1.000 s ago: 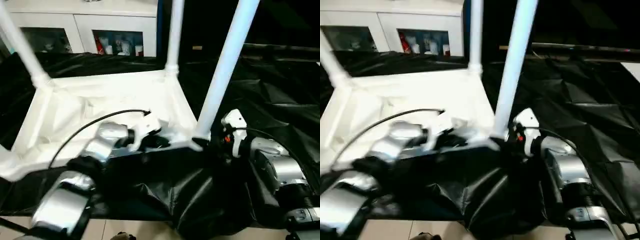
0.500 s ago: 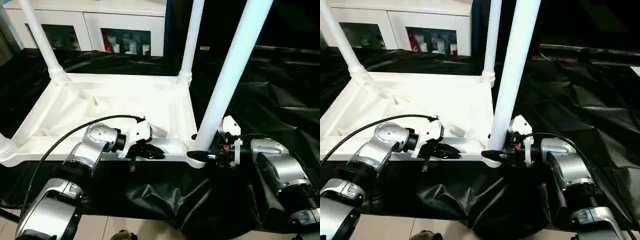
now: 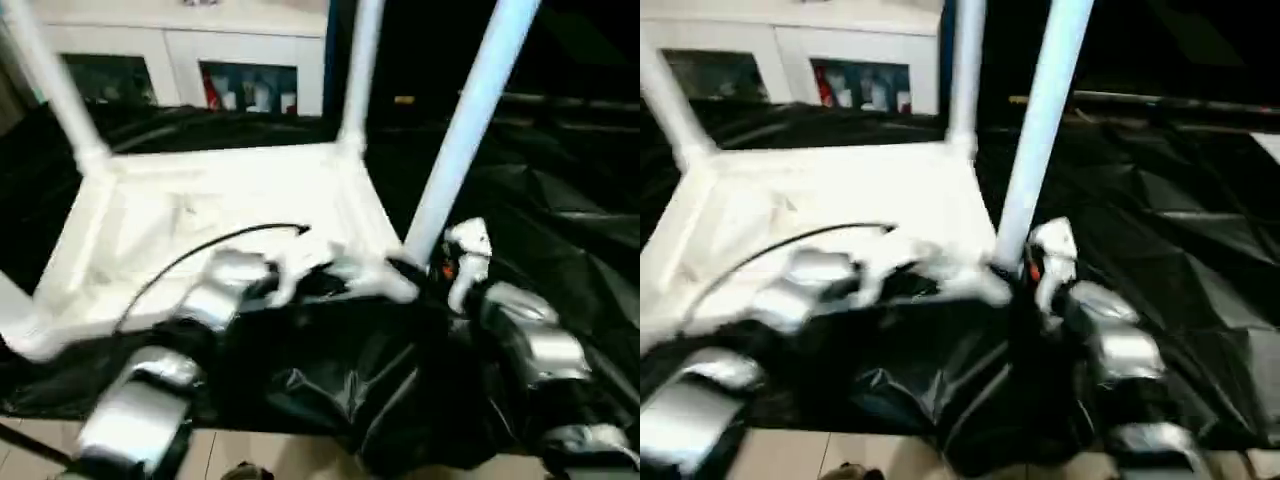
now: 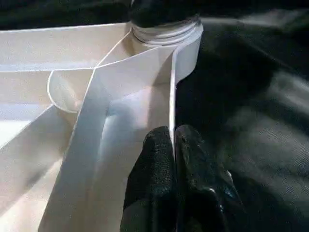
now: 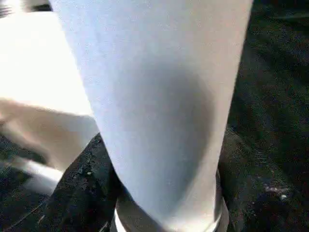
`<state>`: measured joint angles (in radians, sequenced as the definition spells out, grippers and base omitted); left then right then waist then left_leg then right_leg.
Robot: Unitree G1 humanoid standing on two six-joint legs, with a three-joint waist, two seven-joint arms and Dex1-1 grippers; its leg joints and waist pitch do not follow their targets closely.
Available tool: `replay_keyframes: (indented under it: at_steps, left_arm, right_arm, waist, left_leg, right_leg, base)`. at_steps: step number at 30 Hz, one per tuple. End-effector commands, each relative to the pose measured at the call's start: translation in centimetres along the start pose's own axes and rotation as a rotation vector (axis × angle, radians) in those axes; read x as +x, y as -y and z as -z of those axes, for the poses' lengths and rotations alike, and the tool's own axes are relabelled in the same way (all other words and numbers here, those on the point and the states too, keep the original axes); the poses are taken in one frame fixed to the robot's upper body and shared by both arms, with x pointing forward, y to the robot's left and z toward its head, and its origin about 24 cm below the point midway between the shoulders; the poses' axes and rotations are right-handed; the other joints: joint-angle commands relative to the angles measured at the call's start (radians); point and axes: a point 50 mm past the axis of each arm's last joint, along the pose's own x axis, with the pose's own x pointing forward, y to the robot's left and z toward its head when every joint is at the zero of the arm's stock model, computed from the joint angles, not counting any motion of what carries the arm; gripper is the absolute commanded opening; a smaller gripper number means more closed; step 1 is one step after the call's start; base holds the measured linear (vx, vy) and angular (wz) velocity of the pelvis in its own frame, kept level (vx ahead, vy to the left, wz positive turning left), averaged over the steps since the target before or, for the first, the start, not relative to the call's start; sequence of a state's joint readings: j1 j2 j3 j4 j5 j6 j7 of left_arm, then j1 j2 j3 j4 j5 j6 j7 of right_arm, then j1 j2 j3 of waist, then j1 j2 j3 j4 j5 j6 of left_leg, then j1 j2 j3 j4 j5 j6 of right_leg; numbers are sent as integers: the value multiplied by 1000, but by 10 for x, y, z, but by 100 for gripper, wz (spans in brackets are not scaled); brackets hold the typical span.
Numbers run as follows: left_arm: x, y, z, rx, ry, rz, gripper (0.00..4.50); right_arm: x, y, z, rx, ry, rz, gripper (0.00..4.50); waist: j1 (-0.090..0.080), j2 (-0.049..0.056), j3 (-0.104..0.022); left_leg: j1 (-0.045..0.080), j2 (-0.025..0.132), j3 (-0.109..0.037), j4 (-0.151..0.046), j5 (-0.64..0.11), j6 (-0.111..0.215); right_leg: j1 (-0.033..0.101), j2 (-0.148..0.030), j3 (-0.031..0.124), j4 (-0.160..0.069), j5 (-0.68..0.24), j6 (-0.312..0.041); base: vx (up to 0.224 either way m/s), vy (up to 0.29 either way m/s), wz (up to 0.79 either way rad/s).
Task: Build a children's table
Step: Rotate leg to tighten
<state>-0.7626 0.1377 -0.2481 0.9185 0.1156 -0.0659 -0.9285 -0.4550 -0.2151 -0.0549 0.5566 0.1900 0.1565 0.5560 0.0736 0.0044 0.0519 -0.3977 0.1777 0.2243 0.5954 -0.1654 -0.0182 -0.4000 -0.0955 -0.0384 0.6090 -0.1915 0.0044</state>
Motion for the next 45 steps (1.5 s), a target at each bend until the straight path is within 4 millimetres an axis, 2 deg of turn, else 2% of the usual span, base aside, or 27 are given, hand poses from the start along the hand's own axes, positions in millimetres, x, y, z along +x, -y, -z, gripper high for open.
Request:
replay_keyframes:
  at_steps: [1,5,6,7,8,9,12,13,14,15,17,20,21,22,23,24,25,32,33,39,45]
  left_arm:
    - [21,-1,-29,-23,108,-114,0]
    - [36,5,-44,-29,143,-120,0]
    - [38,6,-47,-28,149,-118,0]
    - [38,5,-47,-24,152,-116,0]
    - [38,5,-48,-21,154,-116,0]
    - [36,4,-47,-15,149,-116,0]
    - [30,1,-40,-7,140,-102,0]
    - [27,1,-38,-1,139,-87,0]
    - [23,1,-34,8,135,-66,0]
    - [16,1,-26,24,121,-20,0]
    - [11,2,-21,37,111,14,0]
    - [2,4,-13,47,104,93,0]
    - [0,5,-12,50,102,112,0]
    - [-8,7,-5,54,82,176,0]
    - [-13,9,-1,61,66,216,0]
    - [-18,9,2,66,57,246,0]
    - [-25,9,7,67,43,276,0]
    - [-45,8,11,74,33,337,0]
    - [-46,8,11,73,32,339,0]
    - [-47,7,10,72,40,327,0]
    - [-41,7,7,63,62,279,0]
  right_arm:
    - [12,-13,27,39,-119,108,247]
    - [28,-27,19,61,-79,118,247]
    - [30,-31,17,47,-72,98,247]
    - [31,-33,15,36,-63,66,290]
    - [31,-34,13,29,-57,44,290]
    - [30,-33,11,28,-50,27,298]
    - [26,-29,5,-28,-43,-44,333]
    - [23,-27,4,-48,-45,-76,333]
    - [20,-25,2,-60,-53,-129,333]
    - [10,-22,-1,-104,-70,-249,333]
    - [2,-20,-2,-141,-88,-328,333]
    - [-9,-14,-4,-175,-114,-407,333]
    - [-11,-13,-5,-184,-120,-421,333]
    - [-18,-10,-6,-216,-140,-470,333]
    - [-22,-8,-6,-228,-154,-498,333]
    - [-25,-6,-7,-236,-165,-523,333]
    - [-30,-3,-9,-240,-184,-566,333]
    - [-36,0,-15,-245,-203,-626,333]
    - [-36,0,-15,-244,-202,-627,333]
    - [-37,-5,-11,-217,-211,-675,291]
    - [-37,-10,-5,-175,-196,-661,267]
  waist:
    - [-13,-8,-58]
    - [-18,-8,-61]
    - [-18,-3,-62]
    - [-18,-5,-64]
    - [-18,-5,-64]
    - [-17,-11,-65]
    - [-12,-10,-65]
    - [-13,-10,-65]
    - [-11,-15,-65]
    - [-11,-13,-65]
    - [-8,-14,-64]
    - [-4,-13,-64]
    - [-4,-11,-65]
    - [-5,-17,-64]
    - [-3,-15,-65]
    - [-2,-12,-63]
    - [-2,-12,-63]
    - [9,-8,-64]
    - [11,-13,-64]
    - [15,-11,-66]
    - [16,-12,-65]
  left_leg:
    - [46,54,-44,-84,-381,-46]
    - [42,52,-45,-84,-366,-31]
    - [38,52,-46,-85,-354,-26]
    - [36,51,-44,-83,-336,-14]
    - [35,52,-43,-83,-328,-8]
    - [32,51,-42,-81,-307,9]
    - [30,52,-40,-76,-266,40]
    - [29,52,-39,-76,-263,44]
    - [29,51,-39,-75,-262,52]
    - [28,53,-38,-73,-254,58]
    - [26,56,-38,-73,-241,78]
    - [24,59,-38,-74,-235,78]
    - [27,62,-37,-74,-239,74]
    - [28,62,-37,-74,-246,72]
    - [25,63,-37,-74,-239,73]
    - [30,65,-35,-74,-252,72]
    - [29,64,-34,-74,-259,68]
    - [35,68,-33,-77,-266,40]
    - [35,67,-31,-77,-264,40]
    - [32,65,-31,-72,-222,50]
    - [33,65,-32,-74,-242,43]
  right_leg:
    - [12,-61,33,-100,-394,-172]
    - [16,-61,33,-102,-368,-164]
    - [21,-61,32,-99,-336,-167]
    - [24,-58,32,-96,-297,-172]
    - [25,-59,32,-94,-280,-177]
    - [30,-61,31,-91,-256,-184]
    - [33,-61,31,-89,-221,-200]
    - [33,-60,31,-88,-217,-203]
    - [36,-61,29,-89,-225,-203]
    - [36,-62,31,-87,-214,-206]
    - [38,-60,30,-84,-194,-215]
    - [41,-59,26,-81,-189,-228]
    - [38,-57,26,-78,-185,-236]
    - [37,-57,26,-79,-191,-240]
    - [41,-59,25,-75,-189,-245]
    - [34,-58,27,-78,-198,-249]
    - [34,-59,28,-77,-205,-253]
    - [29,-58,30,-71,-187,-260]
    - [28,-58,30,-72,-185,-259]
    - [31,-59,30,-67,-145,-261]
    - [30,-60,30,-72,-187,-252]
  base:
    - [0,0,0]
    - [0,0,0]
    - [0,0,0]
    - [0,0,0]
    - [0,0,0]
    - [0,0,0]
    - [0,0,0]
    - [0,0,0]
    - [0,0,0]
    - [0,0,0]
    - [0,0,0]
    - [0,0,0]
    - [0,0,0]
    - [0,0,0]
    - [0,0,0]
    - [0,0,0]
    - [0,0,0]
    - [0,0,0]
    - [0,0,0]
    - [0,0,0]
    - [0,0,0]
